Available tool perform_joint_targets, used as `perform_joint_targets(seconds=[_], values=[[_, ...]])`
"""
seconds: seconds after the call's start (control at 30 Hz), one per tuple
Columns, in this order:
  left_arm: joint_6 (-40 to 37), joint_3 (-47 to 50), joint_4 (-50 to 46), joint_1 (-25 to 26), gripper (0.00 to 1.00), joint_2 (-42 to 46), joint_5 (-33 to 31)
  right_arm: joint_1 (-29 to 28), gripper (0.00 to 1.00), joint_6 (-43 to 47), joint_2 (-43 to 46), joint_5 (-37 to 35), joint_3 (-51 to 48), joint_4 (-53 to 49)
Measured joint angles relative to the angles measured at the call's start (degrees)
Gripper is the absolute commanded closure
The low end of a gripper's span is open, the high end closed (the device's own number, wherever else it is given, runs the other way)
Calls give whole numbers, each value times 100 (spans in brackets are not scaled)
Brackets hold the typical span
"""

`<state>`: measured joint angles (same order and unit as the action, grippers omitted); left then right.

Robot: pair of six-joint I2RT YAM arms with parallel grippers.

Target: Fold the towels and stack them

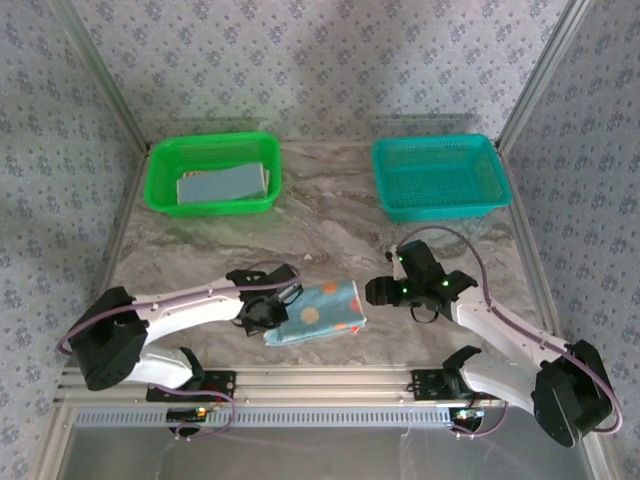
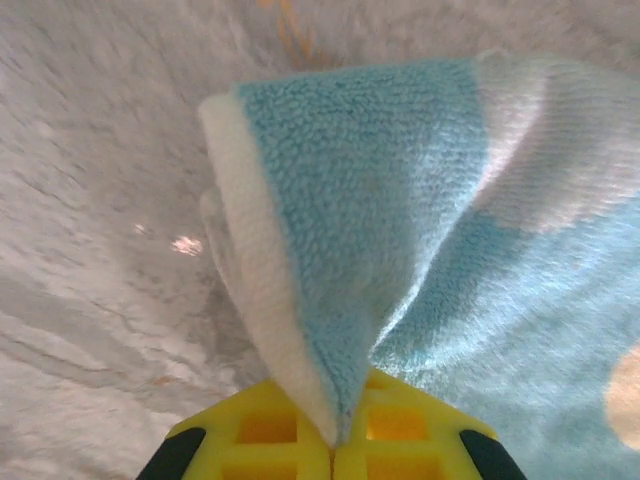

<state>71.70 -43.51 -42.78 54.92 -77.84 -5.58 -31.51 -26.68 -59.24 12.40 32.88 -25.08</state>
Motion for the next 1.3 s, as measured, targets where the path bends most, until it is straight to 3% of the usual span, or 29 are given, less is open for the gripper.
perform_joint_targets(seconds=[0.03,0.07,0.1,0.37,0.7,1.03,1.3], values=[[-79,-162,-179,-48,100,0,-39,20,16,4,7,0,9,0],[-197,-380,-396,-114,100,0,-76,48,2,-4,7,-17,22,2],[-332,-610,-610,-190,100,0,-125,68,0,-26,7,-24,37,2],[-1528,-2413,-1967,-879,100,-26,-221,195,0,-44,-251,-162,507,59],[-3257,-4922,-3440,-1840,100,-765,-459,214,0,-24,-776,-398,1115,299],[-4395,-6889,-3893,-2752,100,-1600,-466,238,0,70,-1272,-474,1749,232],[-4948,-9346,-4070,-3298,100,-2559,-308,240,0,87,-1513,-518,1976,157]])
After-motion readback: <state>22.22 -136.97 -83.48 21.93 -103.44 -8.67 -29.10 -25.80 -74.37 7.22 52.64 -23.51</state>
